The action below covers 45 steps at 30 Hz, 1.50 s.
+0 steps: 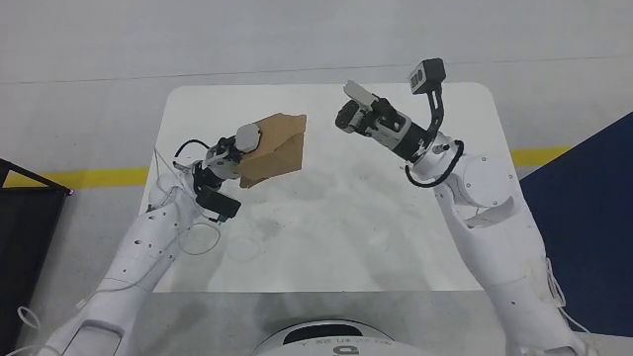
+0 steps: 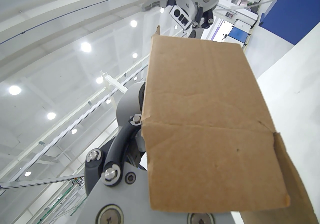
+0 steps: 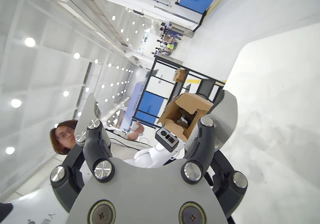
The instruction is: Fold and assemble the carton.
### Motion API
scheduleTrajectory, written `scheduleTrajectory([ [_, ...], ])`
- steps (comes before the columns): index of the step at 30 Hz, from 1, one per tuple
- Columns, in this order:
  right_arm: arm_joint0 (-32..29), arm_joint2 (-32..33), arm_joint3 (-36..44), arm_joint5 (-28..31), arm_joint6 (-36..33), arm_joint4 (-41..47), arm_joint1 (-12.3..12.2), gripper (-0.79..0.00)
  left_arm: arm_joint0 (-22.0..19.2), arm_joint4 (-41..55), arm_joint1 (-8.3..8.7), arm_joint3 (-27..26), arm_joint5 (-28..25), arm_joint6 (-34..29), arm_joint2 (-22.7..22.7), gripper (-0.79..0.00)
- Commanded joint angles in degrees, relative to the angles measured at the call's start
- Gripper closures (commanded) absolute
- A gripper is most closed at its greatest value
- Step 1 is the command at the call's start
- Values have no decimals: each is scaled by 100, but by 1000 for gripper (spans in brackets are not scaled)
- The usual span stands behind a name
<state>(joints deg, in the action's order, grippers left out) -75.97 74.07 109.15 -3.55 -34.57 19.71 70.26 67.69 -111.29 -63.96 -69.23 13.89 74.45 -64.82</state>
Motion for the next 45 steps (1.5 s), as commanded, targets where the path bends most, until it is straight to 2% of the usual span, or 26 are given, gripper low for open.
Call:
scheduleTrajectory([
  [1, 8, -17, -53, -227, -65, 413, 10, -723, 17, -93, 8, -51, -17, -8, -10, 0],
  [3, 23, -51, -96, -299, -101, 516, 13, -686, 18, -144, 11, -85, -43, -38, -19, 0],
  [8, 8, -209, -92, -200, -159, 689, 29, -659, -30, -99, -2, -123, -151, -26, -19, 0],
  [12, 6, -321, -117, -134, -173, 888, 48, -690, -90, -116, -25, -128, -214, -7, 45, 0],
  [14, 11, -350, -150, -58, -148, 1000, 59, -662, -123, -135, -34, -118, -238, 9, 74, 0],
  [21, 24, -507, -253, 291, -120, 1406, 108, -680, -230, -72, -77, -44, -341, 67, 165, 0],
  [35, 114, -839, -574, 446, -178, 1777, 179, -616, -404, 0, -162, 162, -471, 182, 341, 0],
  [38, 143, -871, -612, 409, -169, 1744, 183, -539, -427, 23, -175, 201, -500, 227, 362, 0],
  [41, 170, -875, -632, 287, -200, 1657, 176, -388, -445, 55, -190, 247, -518, 270, 384, 0],
  [45, 220, -840, -643, -153, -428, 1417, 132, -329, -471, 68, -203, 300, -534, 323, 399, 0],
])
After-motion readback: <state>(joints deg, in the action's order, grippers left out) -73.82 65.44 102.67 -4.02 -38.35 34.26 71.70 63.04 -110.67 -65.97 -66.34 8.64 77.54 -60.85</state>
